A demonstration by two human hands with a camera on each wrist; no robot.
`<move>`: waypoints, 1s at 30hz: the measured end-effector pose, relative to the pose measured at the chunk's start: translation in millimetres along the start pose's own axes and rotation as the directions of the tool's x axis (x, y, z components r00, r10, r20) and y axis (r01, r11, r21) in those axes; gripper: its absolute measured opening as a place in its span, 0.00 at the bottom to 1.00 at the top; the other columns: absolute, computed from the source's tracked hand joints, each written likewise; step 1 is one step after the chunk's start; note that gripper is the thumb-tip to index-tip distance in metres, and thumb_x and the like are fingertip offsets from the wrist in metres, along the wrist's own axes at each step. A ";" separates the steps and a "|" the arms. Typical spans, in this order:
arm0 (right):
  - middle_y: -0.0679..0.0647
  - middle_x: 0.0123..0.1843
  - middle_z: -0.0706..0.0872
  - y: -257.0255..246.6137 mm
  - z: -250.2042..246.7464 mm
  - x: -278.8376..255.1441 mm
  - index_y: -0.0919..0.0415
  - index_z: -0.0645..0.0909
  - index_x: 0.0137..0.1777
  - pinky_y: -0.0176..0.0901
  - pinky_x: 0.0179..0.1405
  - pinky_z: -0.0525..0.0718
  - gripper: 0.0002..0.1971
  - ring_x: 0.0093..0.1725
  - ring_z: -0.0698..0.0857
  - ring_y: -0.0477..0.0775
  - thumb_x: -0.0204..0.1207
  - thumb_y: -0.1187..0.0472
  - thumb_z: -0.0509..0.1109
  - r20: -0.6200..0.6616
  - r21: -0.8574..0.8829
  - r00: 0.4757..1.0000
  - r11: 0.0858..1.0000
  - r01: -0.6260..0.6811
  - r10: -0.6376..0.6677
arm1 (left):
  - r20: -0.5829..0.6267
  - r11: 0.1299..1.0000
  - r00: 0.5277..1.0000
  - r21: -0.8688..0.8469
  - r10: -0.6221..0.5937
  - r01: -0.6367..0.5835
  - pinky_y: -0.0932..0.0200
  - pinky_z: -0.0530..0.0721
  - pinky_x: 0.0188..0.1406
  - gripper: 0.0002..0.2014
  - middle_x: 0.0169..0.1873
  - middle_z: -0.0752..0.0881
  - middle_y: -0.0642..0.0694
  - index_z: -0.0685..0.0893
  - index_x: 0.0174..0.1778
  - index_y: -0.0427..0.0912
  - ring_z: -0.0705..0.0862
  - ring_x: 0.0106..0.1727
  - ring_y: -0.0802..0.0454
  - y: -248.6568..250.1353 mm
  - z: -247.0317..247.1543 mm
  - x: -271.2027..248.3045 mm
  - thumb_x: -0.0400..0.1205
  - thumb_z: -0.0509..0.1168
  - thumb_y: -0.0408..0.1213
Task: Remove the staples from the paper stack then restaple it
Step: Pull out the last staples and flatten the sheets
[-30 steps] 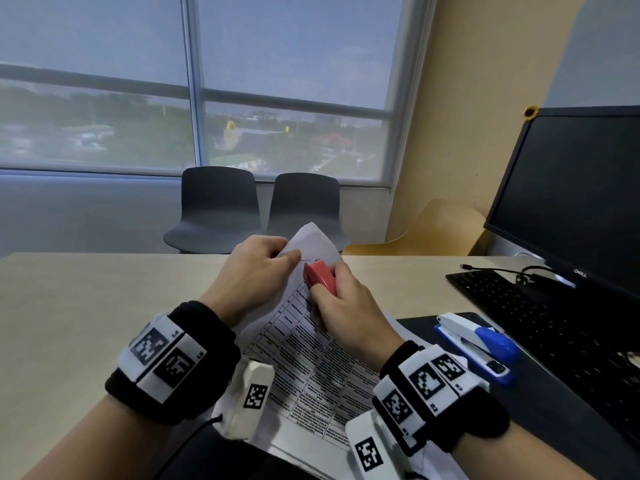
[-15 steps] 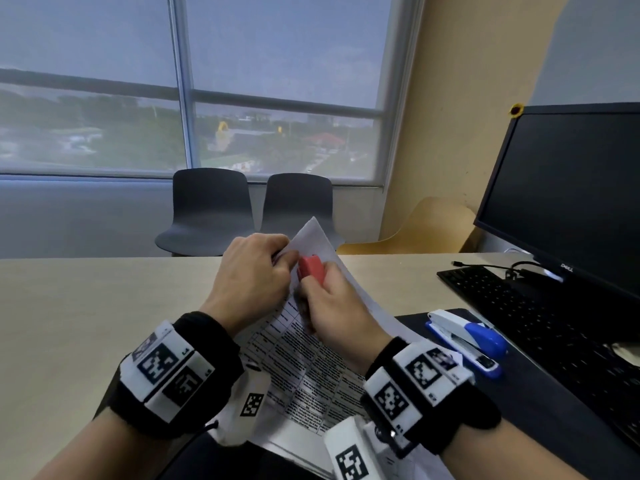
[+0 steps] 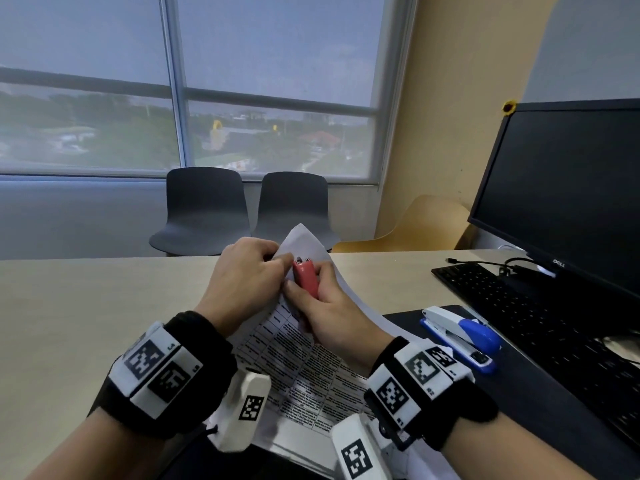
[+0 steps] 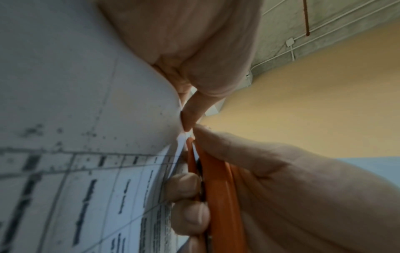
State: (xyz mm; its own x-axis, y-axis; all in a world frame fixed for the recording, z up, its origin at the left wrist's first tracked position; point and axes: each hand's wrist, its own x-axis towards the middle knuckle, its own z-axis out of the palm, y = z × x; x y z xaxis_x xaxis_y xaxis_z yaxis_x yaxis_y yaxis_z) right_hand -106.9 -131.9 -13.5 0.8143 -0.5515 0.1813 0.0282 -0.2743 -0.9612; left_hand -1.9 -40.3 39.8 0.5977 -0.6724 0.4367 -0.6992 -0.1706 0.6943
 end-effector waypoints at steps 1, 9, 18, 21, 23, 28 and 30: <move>0.52 0.45 0.79 0.1 -0.7 -1.3 0.49 0.68 0.61 0.50 0.46 0.77 0.18 0.42 0.78 0.49 0.80 0.42 0.66 0.000 0.002 1.000 1.000 -0.011 0.011 | -0.001 1.000 1.000 -0.013 -0.012 0.012 0.42 0.84 0.39 0.16 0.32 0.87 0.35 0.88 0.34 0.34 0.84 0.39 0.38 -0.1 -0.5 0.0 0.81 0.65 0.43; 0.55 0.40 0.76 -2.1 -4.4 -4.1 0.56 0.71 0.59 0.48 0.39 0.76 0.11 0.36 0.75 0.50 0.83 0.54 0.66 -0.031 0.088 0.994 0.991 -0.102 0.105 | 0.006 0.999 0.999 -0.018 -0.037 0.037 0.39 0.88 0.42 0.16 0.34 0.89 0.37 0.89 0.37 0.35 0.87 0.40 0.39 -1.6 -0.3 0.2 0.81 0.65 0.44; 0.46 0.42 0.86 -20.2 -22.8 6.5 0.50 0.82 0.54 0.51 0.44 0.87 0.13 0.42 0.85 0.50 0.76 0.45 0.75 -0.256 -0.571 0.858 0.785 0.238 -0.446 | 0.035 0.998 0.998 -0.034 -0.049 0.050 0.52 0.81 0.34 0.16 0.31 0.89 0.41 0.89 0.33 0.37 0.86 0.36 0.43 0.7 -0.4 -1.1 0.83 0.66 0.42; 0.47 0.43 0.86 -22.0 -23.0 9.3 0.53 0.84 0.51 0.52 0.44 0.85 0.11 0.41 0.84 0.49 0.79 0.46 0.72 -0.191 -0.663 0.831 0.693 0.283 -0.522 | 0.060 0.998 0.997 -0.033 -0.051 0.053 0.47 0.86 0.38 0.16 0.33 0.90 0.42 0.90 0.35 0.38 0.88 0.38 0.43 0.9 -1.1 -1.2 0.83 0.66 0.43; 0.46 0.41 0.86 -22.6 -23.0 10.3 0.53 0.84 0.49 0.51 0.41 0.85 0.11 0.39 0.83 0.49 0.79 0.46 0.72 -0.172 -0.703 0.820 0.651 0.286 -0.546 | 0.074 0.998 0.996 -0.035 -0.053 0.056 0.45 0.86 0.39 0.15 0.33 0.90 0.41 0.90 0.37 0.38 0.88 0.39 0.41 0.7 -1.3 -1.8 0.82 0.66 0.43; 0.46 0.36 0.84 -24.5 -26.2 15.4 0.54 0.80 0.41 0.43 0.34 0.76 0.12 0.34 0.80 0.49 0.79 0.46 0.70 -0.148 -0.795 0.834 0.566 0.220 -0.532 | 0.099 0.998 0.993 -0.011 -0.065 0.067 0.45 0.87 0.41 0.12 0.35 0.90 0.41 0.90 0.38 0.39 0.88 0.40 0.41 -1.4 -0.5 -1.1 0.82 0.67 0.42; 0.46 0.35 0.83 -22.8 -34.4 17.5 0.56 0.80 0.41 0.43 0.35 0.78 0.12 0.34 0.81 0.48 0.80 0.48 0.70 -0.243 -0.767 0.845 0.628 0.134 -0.476 | 0.078 0.994 0.991 0.023 -0.106 0.104 0.46 0.89 0.42 0.11 0.35 0.90 0.42 0.90 0.37 0.39 0.88 0.40 0.42 -3.5 -3.7 -0.6 0.81 0.66 0.40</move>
State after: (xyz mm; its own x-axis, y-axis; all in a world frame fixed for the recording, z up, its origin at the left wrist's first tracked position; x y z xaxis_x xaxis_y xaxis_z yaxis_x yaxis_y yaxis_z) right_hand -113.3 -162.4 18.7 0.5337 -0.5267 0.6617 -0.3181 -0.8499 -0.4200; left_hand 1.7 -36.6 39.2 0.6355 -0.7050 0.3147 -0.6419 -0.2560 0.7228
